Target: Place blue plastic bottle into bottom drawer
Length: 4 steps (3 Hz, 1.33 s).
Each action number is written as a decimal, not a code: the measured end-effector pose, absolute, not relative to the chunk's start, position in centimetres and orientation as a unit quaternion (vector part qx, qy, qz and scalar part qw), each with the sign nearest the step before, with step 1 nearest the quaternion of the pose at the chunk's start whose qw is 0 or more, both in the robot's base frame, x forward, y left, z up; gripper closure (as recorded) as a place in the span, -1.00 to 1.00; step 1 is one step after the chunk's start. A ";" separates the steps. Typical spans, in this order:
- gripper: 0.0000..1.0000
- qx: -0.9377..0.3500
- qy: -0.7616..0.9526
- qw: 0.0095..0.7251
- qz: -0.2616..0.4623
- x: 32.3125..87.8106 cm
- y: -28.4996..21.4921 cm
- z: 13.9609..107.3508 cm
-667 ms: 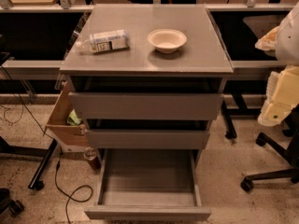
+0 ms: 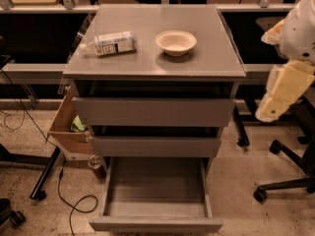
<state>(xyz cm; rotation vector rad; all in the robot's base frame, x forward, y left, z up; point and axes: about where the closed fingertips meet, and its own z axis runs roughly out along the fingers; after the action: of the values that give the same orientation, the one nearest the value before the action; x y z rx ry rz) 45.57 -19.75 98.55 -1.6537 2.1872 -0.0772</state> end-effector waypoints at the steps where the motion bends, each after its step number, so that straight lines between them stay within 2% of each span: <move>1: -1.00 -0.582 0.767 0.271 0.014 50.6 -13.5 99.8; 3: -1.00 -0.534 0.765 0.345 0.108 61.0 1.9 99.6; 4: -1.00 -0.511 0.779 0.341 0.127 61.0 3.5 99.6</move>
Offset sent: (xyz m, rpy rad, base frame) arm 0.1803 0.2545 0.0191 0.5090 -0.0739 0.0102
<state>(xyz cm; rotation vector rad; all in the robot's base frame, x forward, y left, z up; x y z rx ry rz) 60.99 3.54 99.59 -1.3293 2.0264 0.3306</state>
